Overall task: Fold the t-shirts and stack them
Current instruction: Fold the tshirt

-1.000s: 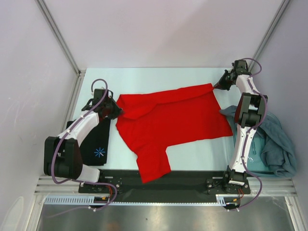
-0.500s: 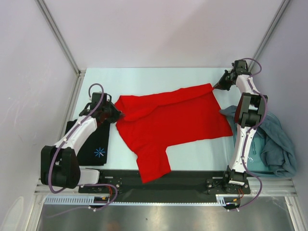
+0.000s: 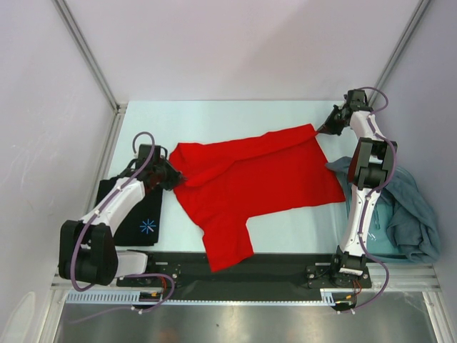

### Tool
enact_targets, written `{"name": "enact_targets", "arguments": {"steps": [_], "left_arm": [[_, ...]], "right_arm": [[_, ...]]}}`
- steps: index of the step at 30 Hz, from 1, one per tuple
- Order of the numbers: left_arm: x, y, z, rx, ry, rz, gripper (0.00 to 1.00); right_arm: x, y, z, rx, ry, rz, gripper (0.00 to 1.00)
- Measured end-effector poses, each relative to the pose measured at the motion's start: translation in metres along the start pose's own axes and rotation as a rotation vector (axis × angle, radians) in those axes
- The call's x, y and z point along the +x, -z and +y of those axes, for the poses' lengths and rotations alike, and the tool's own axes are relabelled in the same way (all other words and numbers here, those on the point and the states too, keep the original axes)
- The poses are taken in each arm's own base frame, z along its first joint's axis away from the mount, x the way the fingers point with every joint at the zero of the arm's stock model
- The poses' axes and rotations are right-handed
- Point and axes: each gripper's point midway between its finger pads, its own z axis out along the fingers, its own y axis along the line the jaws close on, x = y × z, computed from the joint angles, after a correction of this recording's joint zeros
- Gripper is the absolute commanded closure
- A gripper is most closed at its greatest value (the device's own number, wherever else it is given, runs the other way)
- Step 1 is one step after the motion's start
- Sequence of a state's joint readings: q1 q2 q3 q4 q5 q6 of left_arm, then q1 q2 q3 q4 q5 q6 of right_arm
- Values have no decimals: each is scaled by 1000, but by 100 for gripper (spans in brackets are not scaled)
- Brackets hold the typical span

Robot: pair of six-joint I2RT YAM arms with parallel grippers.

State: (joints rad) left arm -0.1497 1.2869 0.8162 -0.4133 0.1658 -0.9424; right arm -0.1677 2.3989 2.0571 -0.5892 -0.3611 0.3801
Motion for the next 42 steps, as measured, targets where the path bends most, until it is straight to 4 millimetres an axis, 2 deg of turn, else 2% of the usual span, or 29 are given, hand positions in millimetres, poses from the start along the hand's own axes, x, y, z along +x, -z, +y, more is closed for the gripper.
{"name": "enact_targets", "arguments": {"steps": [2, 3, 5, 6, 8, 11, 12, 13, 16, 19, 21, 24, 26, 27, 28, 32, 37, 42], "left_arm": [[4, -2, 4, -9, 2, 9, 99], [5, -2, 6, -11, 1, 13, 92], [5, -3, 6, -9, -14, 13, 75], [5, -3, 6, -9, -30, 11, 56], [2, -2, 8, -19, -67, 0, 39], [-8, 3, 4, -39, -132, -25, 31], [-16, 5, -3, -36, -167, -42, 28], [-26, 7, -12, -30, -200, -59, 27], [-58, 7, -39, -9, -286, -118, 26], [-86, -9, -52, -23, -340, -141, 32], [-102, -26, -51, -51, -358, -138, 40], [-119, -60, -39, -103, -379, -104, 42], [-127, -84, -31, -131, -389, -74, 41], [-130, -93, -30, -133, -392, -64, 41], [-133, -104, -29, -134, -393, -50, 41], [-143, -130, -36, -107, -392, -23, 40], [-150, -142, -50, -59, -391, -20, 47], [-148, -145, -49, -44, -379, -4, 51]], "right_arm": [[2, 0, -3, 17, -5, 5, 92], [3, 0, -5, 26, -7, 8, 87], [6, 1, -10, 57, -14, 15, 77], [7, 0, -12, 73, -15, 16, 67], [9, 0, -18, 116, -15, 14, 56], [9, 1, -22, 150, -22, 9, 43], [8, 1, -22, 158, -22, 6, 37], [6, 2, -20, 160, -18, 1, 34], [-6, 6, -10, 147, 2, -34, 29], [-23, 9, 8, 104, 36, -87, 29], [-34, 11, 19, 69, 54, -124, 29], [-42, 10, 32, 17, 73, -152, 33], [-46, 8, 37, -15, 79, -166, 34], [-49, 6, 40, -32, 82, -175, 40], [-52, 3, 42, -51, 86, -182, 42], [-57, -13, 45, -104, 88, -193, 41], [-48, -35, 36, -117, 82, -161, 41], [-37, -46, 31, -121, 88, -124, 44]]}}
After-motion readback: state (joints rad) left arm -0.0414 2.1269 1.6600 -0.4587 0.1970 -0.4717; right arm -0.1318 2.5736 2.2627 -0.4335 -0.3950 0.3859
